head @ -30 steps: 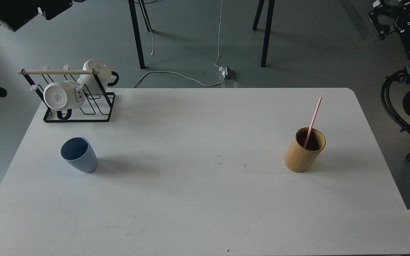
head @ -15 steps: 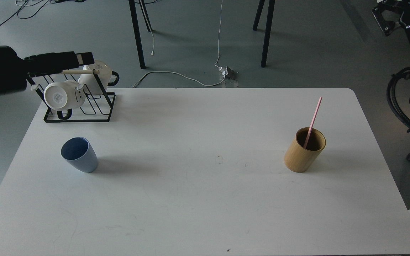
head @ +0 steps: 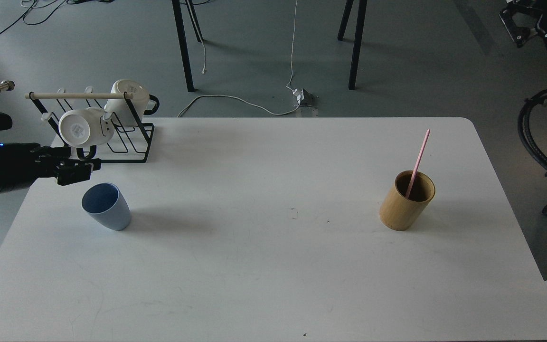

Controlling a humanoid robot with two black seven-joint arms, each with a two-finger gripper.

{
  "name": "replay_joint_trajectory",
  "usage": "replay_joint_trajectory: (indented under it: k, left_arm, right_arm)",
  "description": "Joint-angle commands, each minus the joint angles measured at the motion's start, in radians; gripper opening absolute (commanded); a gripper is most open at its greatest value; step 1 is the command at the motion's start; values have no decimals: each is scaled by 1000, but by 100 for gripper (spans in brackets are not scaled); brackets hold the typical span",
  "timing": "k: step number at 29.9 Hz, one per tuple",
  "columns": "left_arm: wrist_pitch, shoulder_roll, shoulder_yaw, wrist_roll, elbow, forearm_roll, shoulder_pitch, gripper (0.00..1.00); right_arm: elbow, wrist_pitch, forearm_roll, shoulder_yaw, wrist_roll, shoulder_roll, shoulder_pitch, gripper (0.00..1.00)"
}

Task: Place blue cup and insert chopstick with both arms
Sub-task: 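Grasp the light blue cup with the left gripper, then carry the blue cup with the left gripper toward the table center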

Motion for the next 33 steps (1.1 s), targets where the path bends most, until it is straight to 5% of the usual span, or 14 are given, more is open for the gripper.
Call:
replay_joint_trajectory:
  k: [1, 16, 27, 33]
  left_arm:
    - [15, -57, 9, -10, 99, 6, 26, 79]
    - [46, -140, 10, -53, 225, 75, 115, 67]
    - [33, -169, 9, -65, 243, 71, 112, 12]
    - [33, -169, 9, -80, 242, 74, 112, 6]
  right_arm:
    - [0, 0, -1, -4, 0, 6, 0, 100]
    - [1, 0, -1, 0, 0, 4, 2, 100]
    - [-2, 0, -1, 8, 0, 0, 2, 100]
    - [-3, 0, -1, 8, 2, 0, 2, 100]
